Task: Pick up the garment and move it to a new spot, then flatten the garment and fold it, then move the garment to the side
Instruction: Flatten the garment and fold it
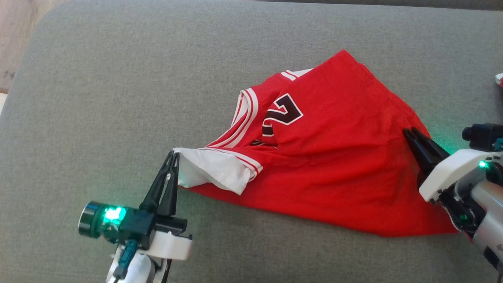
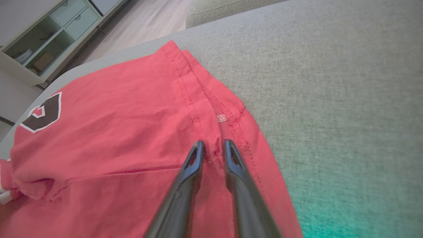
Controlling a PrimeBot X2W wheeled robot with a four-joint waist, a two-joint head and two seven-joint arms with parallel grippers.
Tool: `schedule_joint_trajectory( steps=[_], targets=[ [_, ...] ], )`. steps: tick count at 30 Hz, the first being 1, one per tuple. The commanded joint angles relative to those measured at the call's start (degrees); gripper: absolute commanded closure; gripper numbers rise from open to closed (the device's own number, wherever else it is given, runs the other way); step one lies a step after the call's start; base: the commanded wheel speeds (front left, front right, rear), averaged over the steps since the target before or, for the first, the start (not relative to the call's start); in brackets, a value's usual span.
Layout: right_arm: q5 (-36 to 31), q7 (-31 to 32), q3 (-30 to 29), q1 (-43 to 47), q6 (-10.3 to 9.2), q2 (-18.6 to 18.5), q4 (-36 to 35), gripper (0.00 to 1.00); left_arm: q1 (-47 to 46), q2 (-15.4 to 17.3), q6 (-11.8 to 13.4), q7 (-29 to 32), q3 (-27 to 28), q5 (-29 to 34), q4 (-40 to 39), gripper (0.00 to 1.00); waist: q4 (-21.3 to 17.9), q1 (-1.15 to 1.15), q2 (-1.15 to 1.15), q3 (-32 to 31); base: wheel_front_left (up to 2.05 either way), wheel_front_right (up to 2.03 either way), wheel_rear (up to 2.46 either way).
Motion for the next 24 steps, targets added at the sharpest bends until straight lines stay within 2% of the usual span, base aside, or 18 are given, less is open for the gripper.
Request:
schedule_joint_trajectory(
  steps=[1,2,8,14,24],
  targets=[
    [0.6,-1.1,0.7,-0.6,-0.04,-2.2,-0.5,0.85,-2.7,0.4,0.3,-0.5,1.9,0.2,-1.6,1.00,0.0,0.00,0.00,0.1,0.00,0.00,0.00],
    [0.9,-1.3,1.1,-0.7,-0.04,-2.3,-0.4,1.00,-2.8,0.3,0.3,-0.5,1.9,0.2,-1.6,1.00,0.0,0.00,0.00,0.0,0.00,0.00,0.00],
    [2.7,-2.8,3.1,-0.7,-0.04,-3.4,-1.2,1.00,-2.6,0.6,0.4,-0.5,2.5,0.2,-1.9,1.00,-0.8,0.00,0.00,-1.1,0.00,0.00,0.00],
    [3.5,-5.0,3.2,-0.4,-0.04,-5.9,-5.2,1.00,-2.0,1.9,0.7,-0.5,3.7,0.9,-4.7,1.00,-3.2,0.00,0.00,-3.9,0.00,0.00,0.00],
    [0.9,-5.8,-5.2,-1.5,-0.04,-11.8,-15.8,1.00,-5.5,8.0,-1.4,-0.5,7.5,1.3,-11.3,1.00,-8.0,0.00,0.00,-9.5,0.00,0.00,0.00]
  ],
)
